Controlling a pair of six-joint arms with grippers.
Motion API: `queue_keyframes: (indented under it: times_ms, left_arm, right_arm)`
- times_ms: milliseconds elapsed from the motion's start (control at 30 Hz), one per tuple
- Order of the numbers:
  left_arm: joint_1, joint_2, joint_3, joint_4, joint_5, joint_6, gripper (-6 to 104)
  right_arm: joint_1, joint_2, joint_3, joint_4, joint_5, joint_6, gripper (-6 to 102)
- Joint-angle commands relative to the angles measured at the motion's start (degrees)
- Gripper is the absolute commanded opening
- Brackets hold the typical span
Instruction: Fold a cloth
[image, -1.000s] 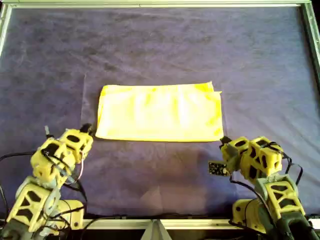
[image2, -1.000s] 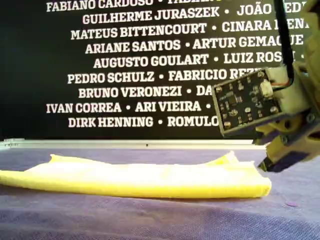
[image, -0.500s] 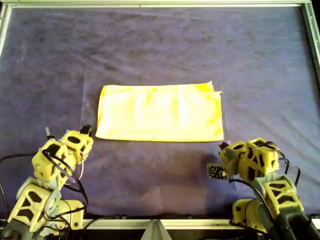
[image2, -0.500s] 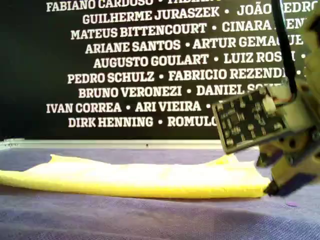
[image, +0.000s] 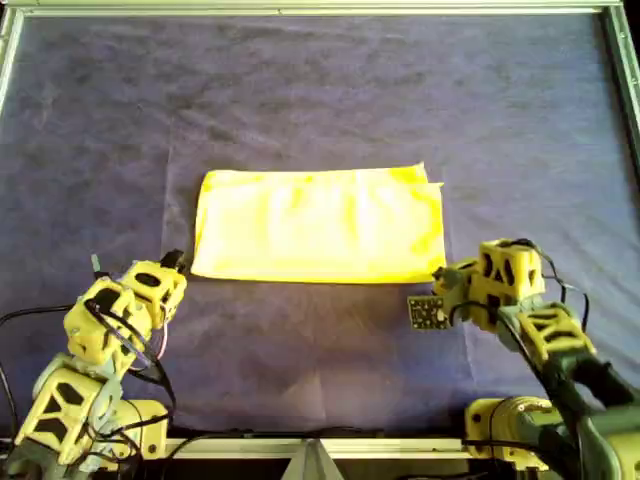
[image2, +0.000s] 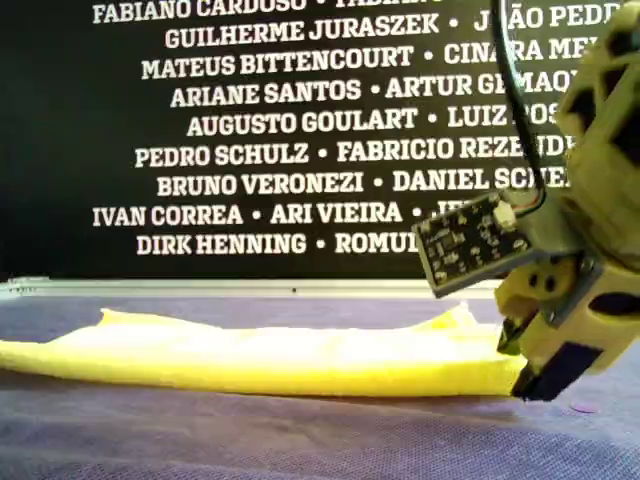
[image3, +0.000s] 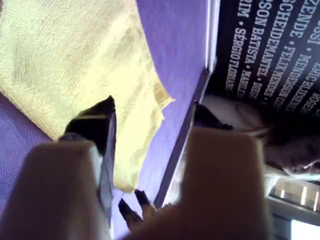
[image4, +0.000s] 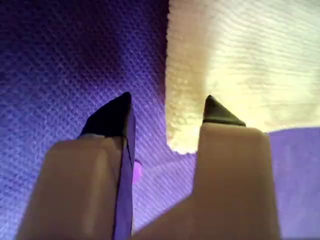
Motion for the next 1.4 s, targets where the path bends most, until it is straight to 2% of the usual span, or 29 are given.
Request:
queue_keyframes:
  times_ms: [0, 367, 433, 500, 633, 700, 833, 1033, 1200, 1367]
  left_arm:
    - [-0.18, 1.05, -1.32, -0.18, -0.35, 0.44, 54]
    - [-0.62, 1.05, -1.23, -0.18, -0.35, 0.44, 54]
    - [-0.62, 1.05, -1.23, -0.18, -0.35, 0.44, 54]
    - [-0.62, 1.05, -1.23, -0.18, -0.35, 0.44, 54]
    - [-0.70, 1.05, -1.23, -0.18, -0.35, 0.44, 54]
    - [-0.70, 1.05, -1.23, -0.18, -0.35, 0.44, 54]
    - [-0.26, 1.05, -1.23, -0.18, -0.35, 0.44, 54]
    - [-0.09, 1.05, -1.32, -0.18, -0.35, 0.44, 54]
    - [-0.09, 1.05, -1.32, -0.18, -0.35, 0.44, 54]
    - [-0.09, 1.05, -1.32, -0.18, -0.35, 0.44, 54]
  right_arm:
    - [0.35, -4.66, -7.38, -2.81, -0.44, 0.09, 57]
    - [0.53, -12.30, -15.47, -2.02, -0.62, 0.00, 55]
    - [0.53, -12.30, -15.47, -1.93, -0.62, 0.00, 51]
    - [0.53, -12.22, -15.56, -2.11, -0.62, 0.09, 41]
    - [0.53, -10.63, -16.61, -3.08, -0.70, 0.88, 6]
    - [0.53, -10.99, -19.69, -2.99, -0.70, 0.97, -6]
    - [0.97, -12.39, -26.37, -2.99, -0.70, 0.97, 3]
    - [11.16, -14.94, -37.79, -2.99, -0.62, 0.97, 1]
    - [20.92, -25.31, -49.48, -2.99, 0.26, 0.97, 1]
    - [26.63, -38.67, -65.92, -2.99, 0.26, 0.97, 1]
